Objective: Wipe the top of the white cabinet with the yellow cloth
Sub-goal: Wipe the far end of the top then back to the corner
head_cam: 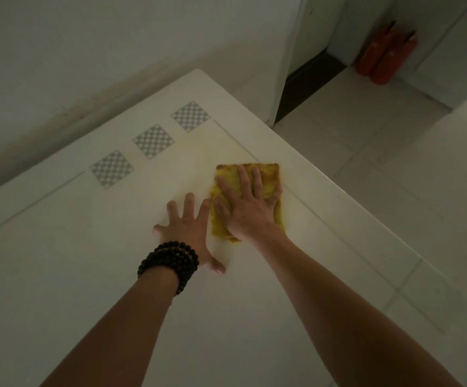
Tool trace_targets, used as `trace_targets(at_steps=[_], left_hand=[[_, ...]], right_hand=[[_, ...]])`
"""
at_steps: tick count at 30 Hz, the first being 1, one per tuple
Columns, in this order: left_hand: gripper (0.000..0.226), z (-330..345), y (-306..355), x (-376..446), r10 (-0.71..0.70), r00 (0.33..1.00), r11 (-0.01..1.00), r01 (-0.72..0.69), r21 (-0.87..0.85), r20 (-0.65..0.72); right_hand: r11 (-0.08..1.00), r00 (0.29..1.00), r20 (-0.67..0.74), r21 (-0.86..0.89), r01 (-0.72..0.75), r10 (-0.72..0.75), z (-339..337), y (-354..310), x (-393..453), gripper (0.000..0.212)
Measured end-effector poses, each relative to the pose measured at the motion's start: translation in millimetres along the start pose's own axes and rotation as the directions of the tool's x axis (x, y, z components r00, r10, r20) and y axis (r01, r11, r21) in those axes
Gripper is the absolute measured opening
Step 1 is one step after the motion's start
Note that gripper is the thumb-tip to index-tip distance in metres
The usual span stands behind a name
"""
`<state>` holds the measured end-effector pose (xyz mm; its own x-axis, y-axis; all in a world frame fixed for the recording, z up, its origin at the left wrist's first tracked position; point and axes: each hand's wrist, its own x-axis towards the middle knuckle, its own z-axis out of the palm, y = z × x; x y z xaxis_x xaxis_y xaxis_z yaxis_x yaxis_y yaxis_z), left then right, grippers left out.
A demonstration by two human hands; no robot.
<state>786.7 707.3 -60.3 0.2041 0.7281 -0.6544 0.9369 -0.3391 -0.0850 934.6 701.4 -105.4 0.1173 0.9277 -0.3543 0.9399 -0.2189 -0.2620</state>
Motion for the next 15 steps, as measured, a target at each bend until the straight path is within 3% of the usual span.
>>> trace_targets(at_steps=[7, 10, 12, 15], left_hand=[[0.152, -13, 16, -2, -0.042, 0.993, 0.996, 0.033, 0.082, 0.107], [0.145, -24, 56, -8, 0.123, 0.990, 0.971, -0.134, 0.196, 0.066], [0.146, -33, 84, -10, 0.210, 0.975, 0.962, -0.218, 0.161, 0.065], [0.148, -35, 106, -3, 0.200, 0.976, 0.973, -0.208, 0.095, 0.084]], right_hand=[[0.999, 0.998, -0.056, 0.032, 0.000, 0.002, 24, 28, -90, 0.060], [0.994, 0.990, -0.082, 0.024, -0.111, 0.112, 21, 60, -110, 0.061], [0.985, 0.978, -0.115, 0.019, -0.171, 0.172, 17, 81, -110, 0.064], [0.969, 0.957, -0.151, 0.035, -0.246, 0.249, 2, 114, -92, 0.060]])
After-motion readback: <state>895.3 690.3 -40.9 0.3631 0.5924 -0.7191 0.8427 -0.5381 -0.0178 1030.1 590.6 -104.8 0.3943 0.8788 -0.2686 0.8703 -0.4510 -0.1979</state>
